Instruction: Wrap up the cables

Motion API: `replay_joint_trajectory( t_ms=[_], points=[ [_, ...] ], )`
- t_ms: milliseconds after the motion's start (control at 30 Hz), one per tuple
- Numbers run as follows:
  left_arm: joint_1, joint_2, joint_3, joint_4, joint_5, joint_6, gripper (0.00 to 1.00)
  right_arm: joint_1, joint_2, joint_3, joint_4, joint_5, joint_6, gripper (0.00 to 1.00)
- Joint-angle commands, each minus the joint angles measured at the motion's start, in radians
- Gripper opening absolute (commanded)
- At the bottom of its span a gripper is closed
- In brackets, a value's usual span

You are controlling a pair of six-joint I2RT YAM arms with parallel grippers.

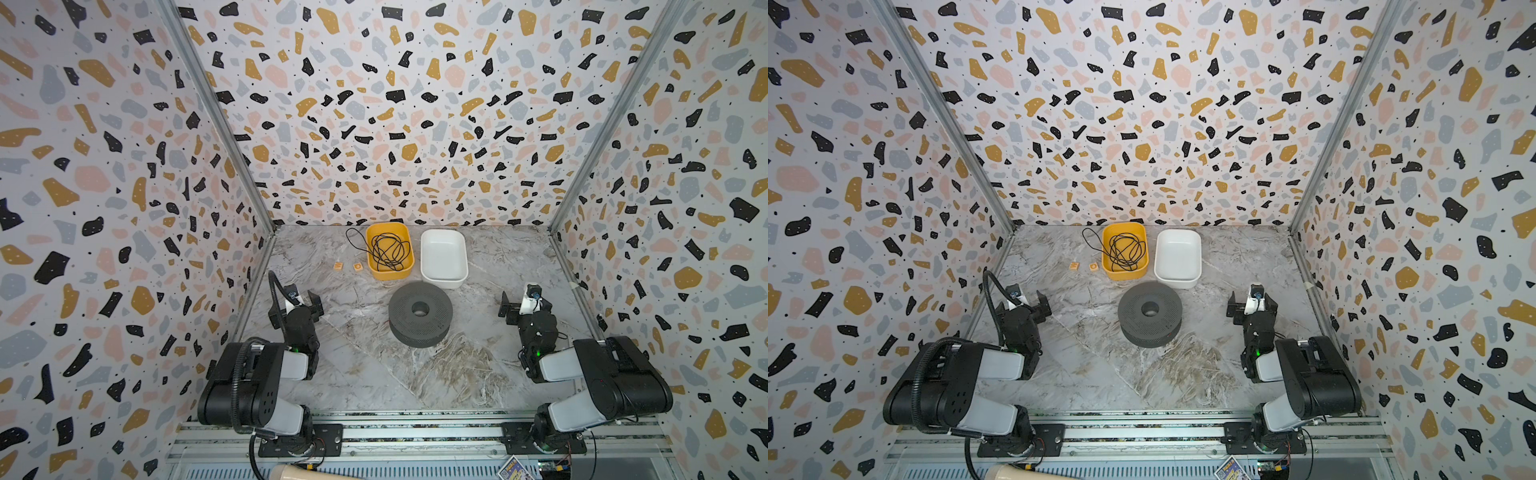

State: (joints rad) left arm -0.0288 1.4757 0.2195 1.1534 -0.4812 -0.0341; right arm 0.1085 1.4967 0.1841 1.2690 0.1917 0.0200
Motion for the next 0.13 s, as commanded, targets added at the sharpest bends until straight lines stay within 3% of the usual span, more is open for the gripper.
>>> replay_joint_trajectory(
  t_ms=[0,100],
  points=[
    [-0.003,-0.010,-0.007,0.066,-0.020,-0.007,1.00,-0.007,-0.007,0.017,-0.010,-0.011,0.000,0.99],
    [-0.002,-0.010,-0.007,0.066,-0.021,-0.007,1.00,-0.007,-0.010,0.014,-0.010,-0.010,-0.004,0.99]
  ],
)
